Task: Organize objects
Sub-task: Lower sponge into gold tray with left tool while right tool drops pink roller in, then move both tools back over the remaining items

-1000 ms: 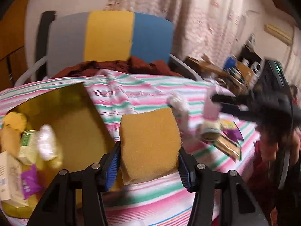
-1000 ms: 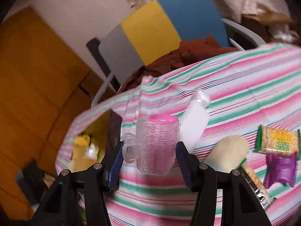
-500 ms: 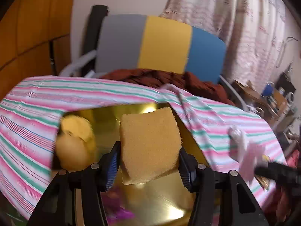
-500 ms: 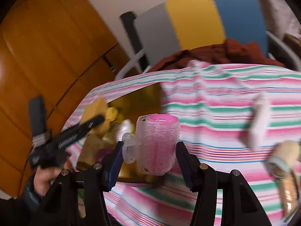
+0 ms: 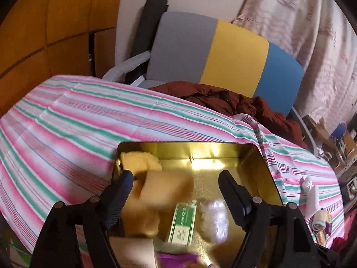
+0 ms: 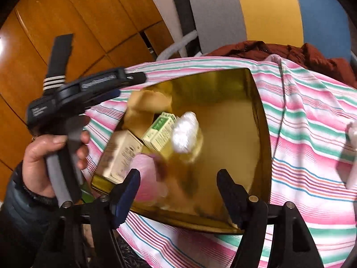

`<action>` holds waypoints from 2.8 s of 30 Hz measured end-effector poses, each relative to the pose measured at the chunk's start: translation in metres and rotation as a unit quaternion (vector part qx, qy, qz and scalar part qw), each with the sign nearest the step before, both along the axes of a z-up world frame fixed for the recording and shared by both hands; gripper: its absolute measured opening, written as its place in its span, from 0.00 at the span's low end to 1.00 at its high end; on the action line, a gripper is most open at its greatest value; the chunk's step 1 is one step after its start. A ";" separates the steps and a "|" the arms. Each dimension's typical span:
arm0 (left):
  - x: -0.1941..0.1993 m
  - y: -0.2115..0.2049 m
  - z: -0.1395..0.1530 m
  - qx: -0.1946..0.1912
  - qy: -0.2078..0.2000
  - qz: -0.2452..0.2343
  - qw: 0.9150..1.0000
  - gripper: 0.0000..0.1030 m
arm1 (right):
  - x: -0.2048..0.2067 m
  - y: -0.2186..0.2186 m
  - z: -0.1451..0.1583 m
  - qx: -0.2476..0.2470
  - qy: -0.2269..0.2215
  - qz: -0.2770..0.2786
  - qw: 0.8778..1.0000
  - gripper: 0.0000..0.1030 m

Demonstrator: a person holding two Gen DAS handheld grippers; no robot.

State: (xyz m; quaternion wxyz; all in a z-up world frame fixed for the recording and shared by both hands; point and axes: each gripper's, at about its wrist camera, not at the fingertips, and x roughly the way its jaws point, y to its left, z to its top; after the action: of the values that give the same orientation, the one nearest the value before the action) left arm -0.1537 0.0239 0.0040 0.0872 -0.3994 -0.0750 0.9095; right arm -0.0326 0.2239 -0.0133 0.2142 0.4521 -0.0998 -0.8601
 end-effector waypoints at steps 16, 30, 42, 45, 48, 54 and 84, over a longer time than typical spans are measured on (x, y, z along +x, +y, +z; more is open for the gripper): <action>0.095 0.025 -0.003 -0.051 0.056 -0.014 0.997 0.78 | 0.020 0.016 0.020 0.042 0.036 -0.047 0.997 0.90; 0.126 0.047 -0.002 -0.071 0.071 -0.056 0.993 0.78 | 0.033 0.018 0.030 0.122 0.066 -0.080 0.987 0.98; 0.132 0.056 -0.005 -0.073 0.067 -0.077 0.992 0.78 | 0.027 0.065 0.036 0.164 0.061 -0.133 0.976 0.99; 0.132 0.059 -0.005 -0.075 0.066 -0.083 0.992 0.78 | 0.026 0.081 0.038 0.181 0.061 -0.145 0.971 0.99; 0.133 0.062 -0.007 -0.070 0.062 -0.094 0.991 0.78 | 0.026 0.105 0.043 0.197 0.063 -0.165 0.964 0.99; 0.132 0.068 -0.009 -0.046 0.052 -0.113 0.991 0.78 | 0.027 0.194 0.052 0.185 0.060 -0.270 0.943 0.99; 0.115 0.248 -0.012 -0.043 0.017 -0.294 0.955 0.72 | 0.058 0.326 0.013 -0.004 -0.001 -0.463 0.887 1.00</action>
State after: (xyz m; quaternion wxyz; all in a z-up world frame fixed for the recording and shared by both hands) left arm -0.0387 0.2722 -0.0085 0.3351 -0.3912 0.0860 0.8528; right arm 0.0258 0.5494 -0.0003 -0.2062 0.3549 -0.3015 -0.8606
